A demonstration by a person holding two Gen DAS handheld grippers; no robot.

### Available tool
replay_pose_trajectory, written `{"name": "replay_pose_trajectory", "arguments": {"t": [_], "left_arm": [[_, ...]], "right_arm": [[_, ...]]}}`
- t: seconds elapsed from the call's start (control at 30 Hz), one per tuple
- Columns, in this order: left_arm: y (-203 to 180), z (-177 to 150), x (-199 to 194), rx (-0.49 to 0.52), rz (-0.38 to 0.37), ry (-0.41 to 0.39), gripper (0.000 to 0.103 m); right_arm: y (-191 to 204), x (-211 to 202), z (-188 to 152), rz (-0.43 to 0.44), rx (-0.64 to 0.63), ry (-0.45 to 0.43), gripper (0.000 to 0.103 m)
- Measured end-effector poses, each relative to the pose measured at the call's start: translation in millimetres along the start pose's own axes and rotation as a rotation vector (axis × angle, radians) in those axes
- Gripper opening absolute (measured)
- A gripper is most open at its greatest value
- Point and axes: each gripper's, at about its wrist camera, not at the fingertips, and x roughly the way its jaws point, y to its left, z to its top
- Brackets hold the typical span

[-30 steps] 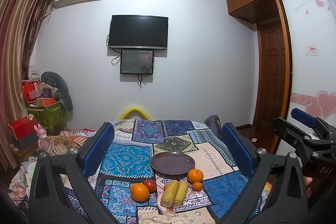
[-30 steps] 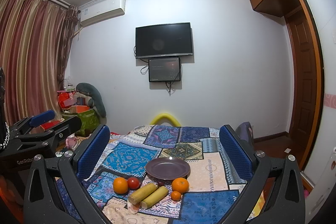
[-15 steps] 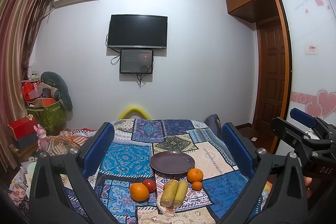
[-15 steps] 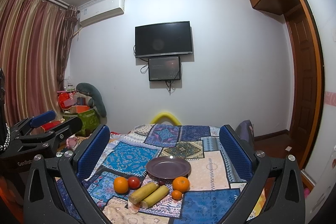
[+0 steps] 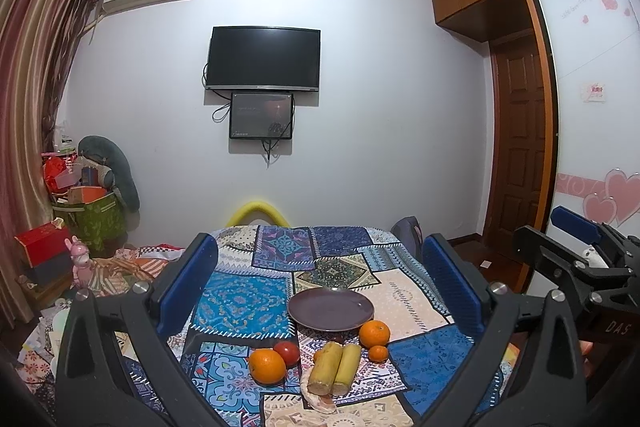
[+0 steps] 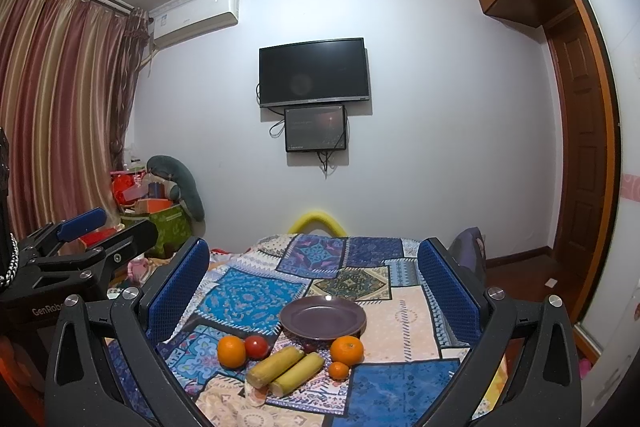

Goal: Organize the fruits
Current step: 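Grasp a large orange with the left tool while the right tool grasps another large orange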

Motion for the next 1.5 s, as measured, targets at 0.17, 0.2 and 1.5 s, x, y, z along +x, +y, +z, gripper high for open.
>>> {"name": "replay_pose_trajectory", "arguments": {"t": [0.17,0.2,1.5], "left_arm": [[4,-4,20,0.013,0.005,0.040,0.103],[7,-6,27,0.014,0.008,0.055,0.103],[93,-147,260,-0.010,-0.005,0.695,0.055]], "right_arm": [[-2,13,-4,-0.003,-0.013,0.018,0.103],[-2,16,-5,-0.004,-0.015,0.024,0.103],[-75,229,-114,0.059,-0.046,0.538,0.059]]}}
